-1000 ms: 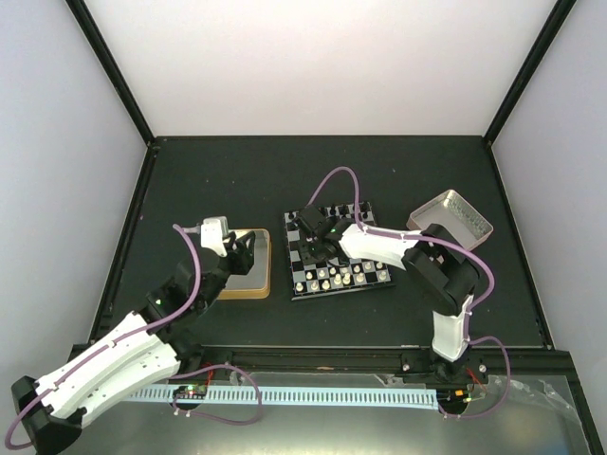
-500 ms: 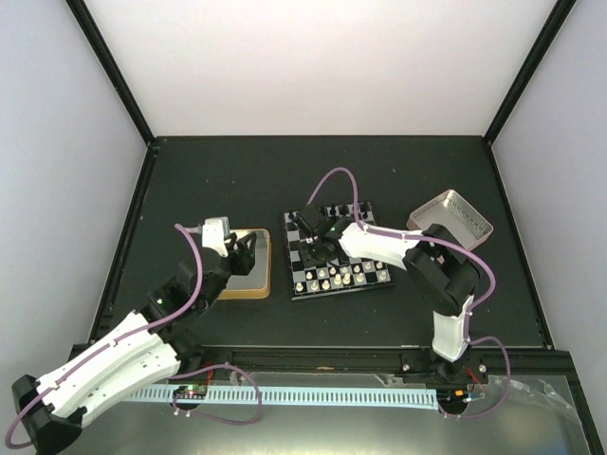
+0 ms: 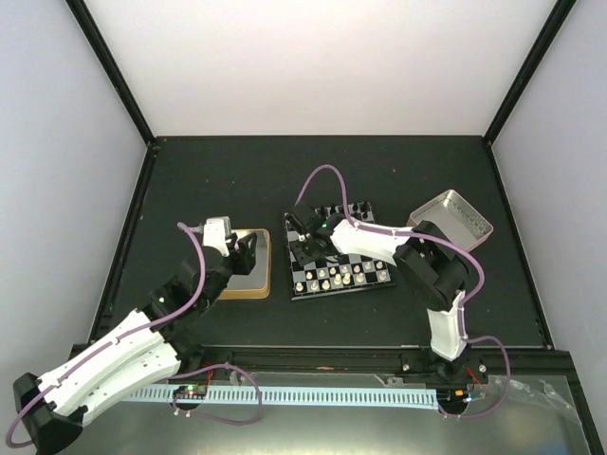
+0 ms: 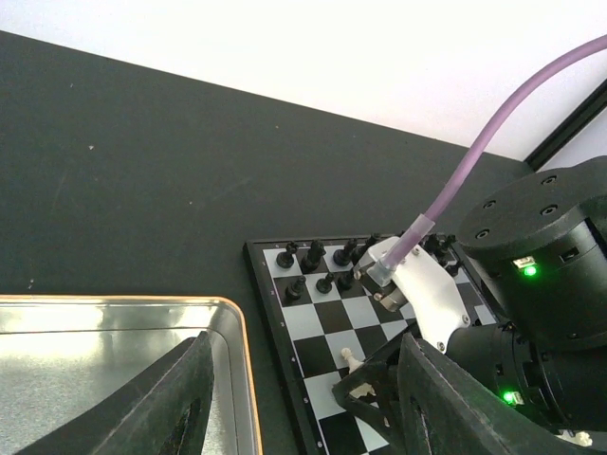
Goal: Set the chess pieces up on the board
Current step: Pick up the chess piece from the chessboard.
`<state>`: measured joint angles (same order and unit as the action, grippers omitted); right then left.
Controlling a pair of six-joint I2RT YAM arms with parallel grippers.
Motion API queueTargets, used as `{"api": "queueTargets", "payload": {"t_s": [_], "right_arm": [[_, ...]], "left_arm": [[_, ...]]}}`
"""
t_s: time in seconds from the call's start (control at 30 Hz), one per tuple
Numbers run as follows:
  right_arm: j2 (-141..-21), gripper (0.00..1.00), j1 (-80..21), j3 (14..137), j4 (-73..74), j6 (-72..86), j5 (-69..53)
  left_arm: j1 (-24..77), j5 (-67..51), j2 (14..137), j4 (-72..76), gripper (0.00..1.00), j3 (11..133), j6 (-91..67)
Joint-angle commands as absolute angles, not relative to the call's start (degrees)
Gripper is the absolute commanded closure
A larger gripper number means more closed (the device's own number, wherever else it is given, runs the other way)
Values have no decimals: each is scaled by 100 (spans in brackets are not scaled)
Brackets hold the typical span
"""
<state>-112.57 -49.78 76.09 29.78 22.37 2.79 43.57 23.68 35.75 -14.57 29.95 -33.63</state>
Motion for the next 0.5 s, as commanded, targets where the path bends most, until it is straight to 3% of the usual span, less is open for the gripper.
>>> {"api": "queueTargets", "payload": {"t_s": [0.0, 0.47], "right_arm": [[-11391, 58, -5082, 7692, 3303, 2000, 442], [-11035, 57, -5201, 7400, 3373, 1702, 48]], "left_arm": [[4317, 2329, 3578, -1401, 45, 3040, -3357], [4292, 2277, 3586, -1395, 45, 3032, -3363]]}}
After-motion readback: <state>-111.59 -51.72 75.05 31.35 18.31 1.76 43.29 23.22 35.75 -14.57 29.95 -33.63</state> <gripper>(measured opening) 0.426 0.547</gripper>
